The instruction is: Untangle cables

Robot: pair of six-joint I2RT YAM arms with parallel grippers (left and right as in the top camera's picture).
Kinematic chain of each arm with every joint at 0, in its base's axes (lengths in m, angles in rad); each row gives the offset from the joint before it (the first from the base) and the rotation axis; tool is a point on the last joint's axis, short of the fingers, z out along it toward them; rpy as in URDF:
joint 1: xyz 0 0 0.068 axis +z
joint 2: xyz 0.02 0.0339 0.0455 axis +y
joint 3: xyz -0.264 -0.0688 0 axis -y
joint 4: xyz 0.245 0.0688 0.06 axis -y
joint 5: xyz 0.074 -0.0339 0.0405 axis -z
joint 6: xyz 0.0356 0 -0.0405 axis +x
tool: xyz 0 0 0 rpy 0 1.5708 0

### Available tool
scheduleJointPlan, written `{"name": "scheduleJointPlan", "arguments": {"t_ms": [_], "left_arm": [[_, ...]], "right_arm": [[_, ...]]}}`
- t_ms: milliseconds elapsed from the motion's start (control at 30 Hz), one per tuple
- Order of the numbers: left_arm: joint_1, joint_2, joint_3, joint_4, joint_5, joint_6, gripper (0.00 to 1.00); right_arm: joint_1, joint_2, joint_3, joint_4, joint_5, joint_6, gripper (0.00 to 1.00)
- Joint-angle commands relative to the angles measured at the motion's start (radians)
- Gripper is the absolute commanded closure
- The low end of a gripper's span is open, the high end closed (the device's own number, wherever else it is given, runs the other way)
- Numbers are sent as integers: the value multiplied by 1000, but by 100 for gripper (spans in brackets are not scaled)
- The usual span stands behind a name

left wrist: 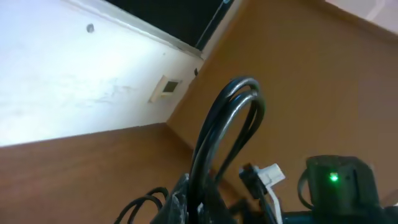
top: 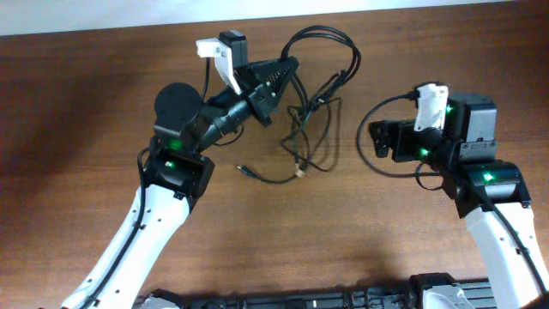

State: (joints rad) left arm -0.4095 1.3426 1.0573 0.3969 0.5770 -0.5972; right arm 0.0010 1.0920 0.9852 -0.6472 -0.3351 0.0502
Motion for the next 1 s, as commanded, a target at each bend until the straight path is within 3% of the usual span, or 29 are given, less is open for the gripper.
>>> {"name": "scheduleJointPlan", "arguments": {"t_ms": [0,200,433,733,833,900,967], "left_arm": [[-26,-15,11,5,64,-165,100],[-79,-15,11,-38,109,-340,100],[-108,-16,11,-25,241,-650,100],[-78,-16,11,72,251,-572,100],[-78,-16,11,155,293,-697,100],[-79,-16,11,296,328,-742,100],[-79,-16,11,330,348,-760,100]], "right_arm": [[6,-2,6,35,-202,-95,9],[6,-2,6,75,-283,-96,9],[6,27,6,130,-305,-95,9],[6,59,6,183,-439,-42,6],[6,60,6,273,-474,-43,6],[6,65,6,331,-473,-43,6],[6,81,6,358,-451,-42,6]]}}
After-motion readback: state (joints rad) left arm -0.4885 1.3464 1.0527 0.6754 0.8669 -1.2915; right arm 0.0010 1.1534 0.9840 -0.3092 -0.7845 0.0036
